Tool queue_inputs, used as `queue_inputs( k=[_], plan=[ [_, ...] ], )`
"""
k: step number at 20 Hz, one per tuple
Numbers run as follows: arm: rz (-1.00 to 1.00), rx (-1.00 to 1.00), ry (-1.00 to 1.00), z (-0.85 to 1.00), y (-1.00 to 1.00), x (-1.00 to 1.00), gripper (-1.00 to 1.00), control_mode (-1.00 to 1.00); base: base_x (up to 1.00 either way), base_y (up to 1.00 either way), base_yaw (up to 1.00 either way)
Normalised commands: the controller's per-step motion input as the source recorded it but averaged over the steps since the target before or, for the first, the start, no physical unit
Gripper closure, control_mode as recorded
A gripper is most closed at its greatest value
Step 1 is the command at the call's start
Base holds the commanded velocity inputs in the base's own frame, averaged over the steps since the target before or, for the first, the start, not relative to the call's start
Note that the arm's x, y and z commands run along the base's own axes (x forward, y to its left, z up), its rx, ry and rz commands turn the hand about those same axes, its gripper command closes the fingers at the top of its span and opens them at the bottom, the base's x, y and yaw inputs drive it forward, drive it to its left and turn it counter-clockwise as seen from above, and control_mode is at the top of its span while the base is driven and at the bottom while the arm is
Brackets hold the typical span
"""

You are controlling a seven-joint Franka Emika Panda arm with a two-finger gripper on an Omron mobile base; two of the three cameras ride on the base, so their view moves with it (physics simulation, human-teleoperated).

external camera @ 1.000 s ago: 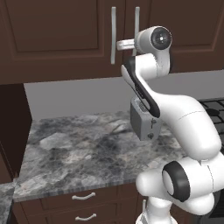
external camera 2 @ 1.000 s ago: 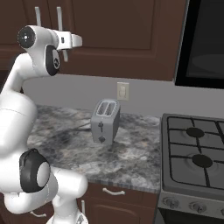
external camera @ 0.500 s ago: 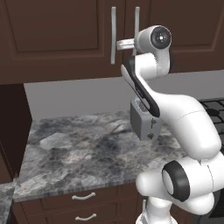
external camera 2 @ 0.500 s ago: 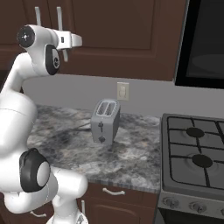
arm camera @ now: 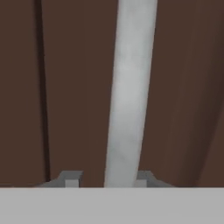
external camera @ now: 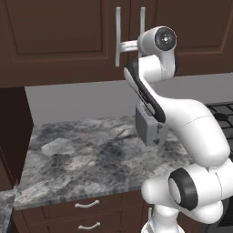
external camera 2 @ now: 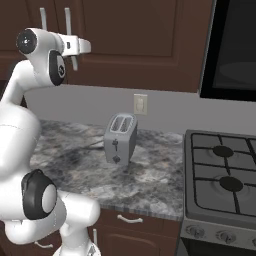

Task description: Open the cabinet, pick the kettle from the cabinet, and place it in the sink.

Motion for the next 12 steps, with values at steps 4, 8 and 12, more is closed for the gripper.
queue_inputs(
  k=[4,8,12],
  plan=[
    [0.00,0.06,-0.02,0.00,0.17,0.00,1.00,-1.00,0.00,0.00,0.00],
    [0.00,0.05,-0.02,0.00,0.19,0.00,1.00,-1.00,0.00,0.00,0.00],
    [0.00,0.02,0.00,0.00,0.18,-0.05,1.00,-1.00,0.00,0.00,0.00]
  ],
)
